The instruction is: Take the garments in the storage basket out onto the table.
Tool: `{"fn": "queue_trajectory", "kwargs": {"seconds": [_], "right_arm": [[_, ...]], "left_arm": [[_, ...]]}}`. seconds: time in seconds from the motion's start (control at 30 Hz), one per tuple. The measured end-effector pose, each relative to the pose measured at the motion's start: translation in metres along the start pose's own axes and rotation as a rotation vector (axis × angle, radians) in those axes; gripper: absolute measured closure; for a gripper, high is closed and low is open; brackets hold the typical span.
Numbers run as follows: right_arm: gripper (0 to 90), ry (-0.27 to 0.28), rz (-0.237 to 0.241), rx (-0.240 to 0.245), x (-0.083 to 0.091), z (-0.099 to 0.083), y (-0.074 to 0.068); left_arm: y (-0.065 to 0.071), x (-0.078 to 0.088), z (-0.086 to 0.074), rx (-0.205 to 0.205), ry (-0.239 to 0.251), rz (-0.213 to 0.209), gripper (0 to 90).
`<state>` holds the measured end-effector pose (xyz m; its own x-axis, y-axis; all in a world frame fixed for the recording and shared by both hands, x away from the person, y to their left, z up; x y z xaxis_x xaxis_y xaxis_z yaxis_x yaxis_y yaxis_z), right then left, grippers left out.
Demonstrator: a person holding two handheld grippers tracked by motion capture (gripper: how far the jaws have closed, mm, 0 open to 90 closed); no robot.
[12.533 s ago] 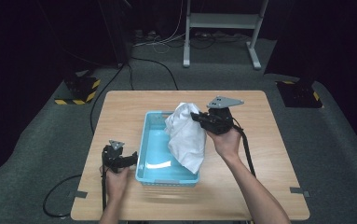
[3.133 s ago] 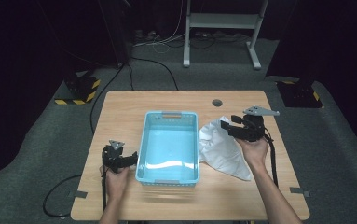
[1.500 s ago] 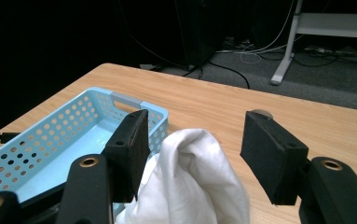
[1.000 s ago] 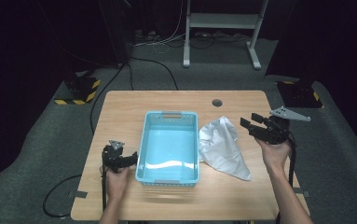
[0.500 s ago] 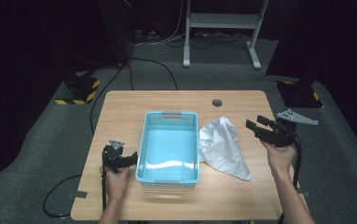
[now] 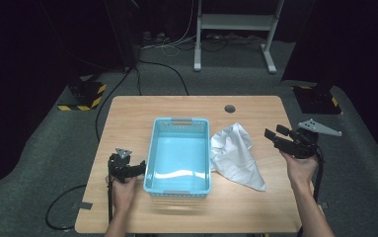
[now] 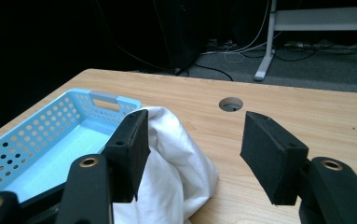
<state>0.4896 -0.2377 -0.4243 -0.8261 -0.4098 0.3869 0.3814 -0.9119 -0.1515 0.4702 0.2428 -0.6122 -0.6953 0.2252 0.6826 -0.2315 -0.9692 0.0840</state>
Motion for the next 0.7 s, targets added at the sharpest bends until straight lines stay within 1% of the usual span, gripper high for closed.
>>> {"fn": "queue_trajectory", "kwargs": {"seconds": [0.3, 0.7], "right_arm": [[41.1, 0.000, -0.007, -0.021, 0.002, -0.008, 0.007], [41.0, -0.011, -0.015, -0.031, 0.003, -0.016, 0.012]], "left_arm": [[0.000, 0.000, 0.000, 0.000, 0.000, 0.000, 11.2], [0.000, 0.000, 0.000, 0.001, 0.000, 0.000, 11.2]]}}
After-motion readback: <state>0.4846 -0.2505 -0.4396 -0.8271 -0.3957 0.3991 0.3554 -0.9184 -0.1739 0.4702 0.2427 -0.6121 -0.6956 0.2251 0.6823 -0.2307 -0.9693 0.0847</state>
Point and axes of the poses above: each handheld gripper's, and its own axes: x roughly backward along the jaws, z roughly out of its top, y roughly to its right, the point moved 10 cm from there along -x, roughly forward along the jaws, and after that the axes turned 7 degrees about -z, right-handed, at the moved point
